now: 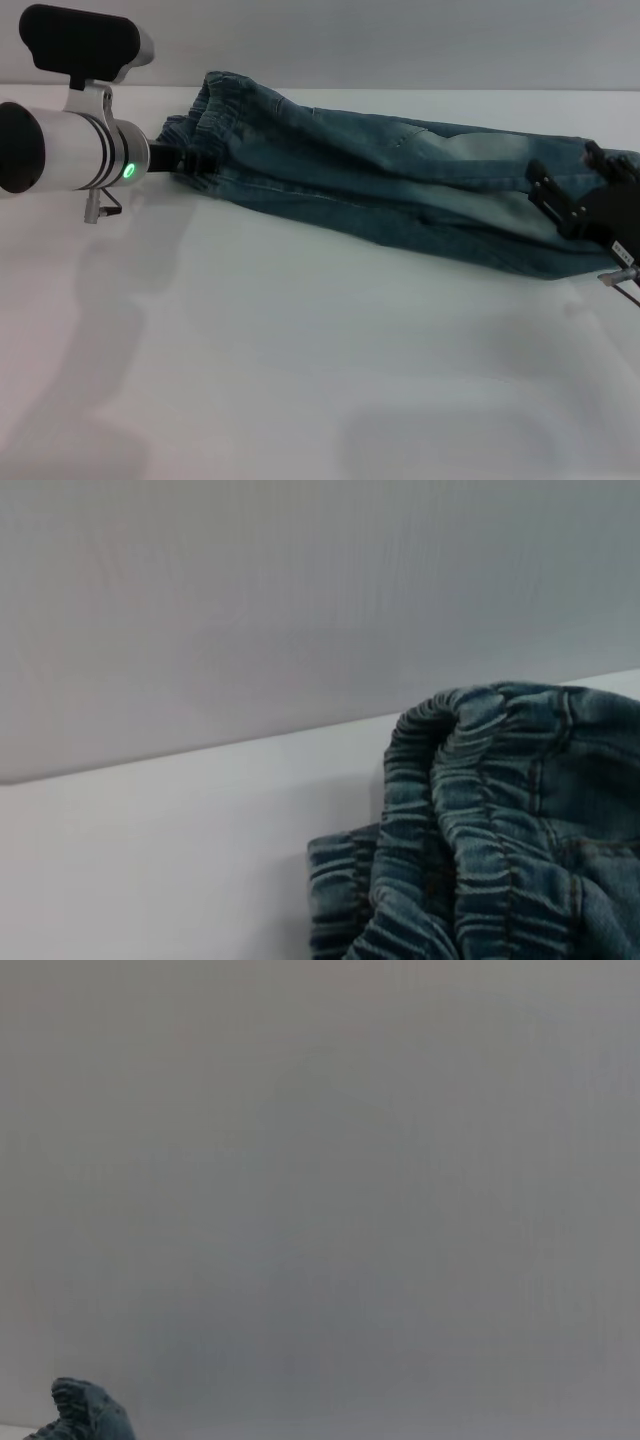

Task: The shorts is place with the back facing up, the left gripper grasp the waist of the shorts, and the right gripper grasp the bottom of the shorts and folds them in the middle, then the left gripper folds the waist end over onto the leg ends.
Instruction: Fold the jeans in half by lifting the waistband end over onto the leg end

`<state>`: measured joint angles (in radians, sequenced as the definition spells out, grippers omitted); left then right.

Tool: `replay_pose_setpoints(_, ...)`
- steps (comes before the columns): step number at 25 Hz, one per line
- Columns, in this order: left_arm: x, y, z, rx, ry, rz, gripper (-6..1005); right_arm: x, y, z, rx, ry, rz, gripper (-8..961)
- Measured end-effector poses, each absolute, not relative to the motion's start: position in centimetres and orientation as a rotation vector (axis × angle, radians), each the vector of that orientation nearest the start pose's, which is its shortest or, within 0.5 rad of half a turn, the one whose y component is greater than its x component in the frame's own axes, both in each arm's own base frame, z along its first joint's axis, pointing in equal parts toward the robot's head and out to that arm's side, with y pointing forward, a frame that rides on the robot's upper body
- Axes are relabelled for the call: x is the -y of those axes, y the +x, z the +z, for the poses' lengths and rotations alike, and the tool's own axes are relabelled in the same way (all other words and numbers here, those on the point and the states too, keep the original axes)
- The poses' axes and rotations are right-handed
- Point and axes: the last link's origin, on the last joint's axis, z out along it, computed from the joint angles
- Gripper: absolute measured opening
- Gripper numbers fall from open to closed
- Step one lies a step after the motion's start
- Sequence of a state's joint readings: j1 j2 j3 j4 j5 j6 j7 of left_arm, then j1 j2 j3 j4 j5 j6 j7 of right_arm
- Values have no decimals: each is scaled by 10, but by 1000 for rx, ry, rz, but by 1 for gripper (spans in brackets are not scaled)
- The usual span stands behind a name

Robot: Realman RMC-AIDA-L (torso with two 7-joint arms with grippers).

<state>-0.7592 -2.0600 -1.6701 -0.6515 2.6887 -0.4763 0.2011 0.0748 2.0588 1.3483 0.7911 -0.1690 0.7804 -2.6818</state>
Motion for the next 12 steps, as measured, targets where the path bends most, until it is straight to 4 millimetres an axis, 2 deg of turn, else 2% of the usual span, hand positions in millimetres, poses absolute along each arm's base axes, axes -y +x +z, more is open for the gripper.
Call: replay_pose_setpoints(12, -451, -248, -38, 1045, -1975, 65, 764, -304, 296, -22, -601, -1855, 749, 704)
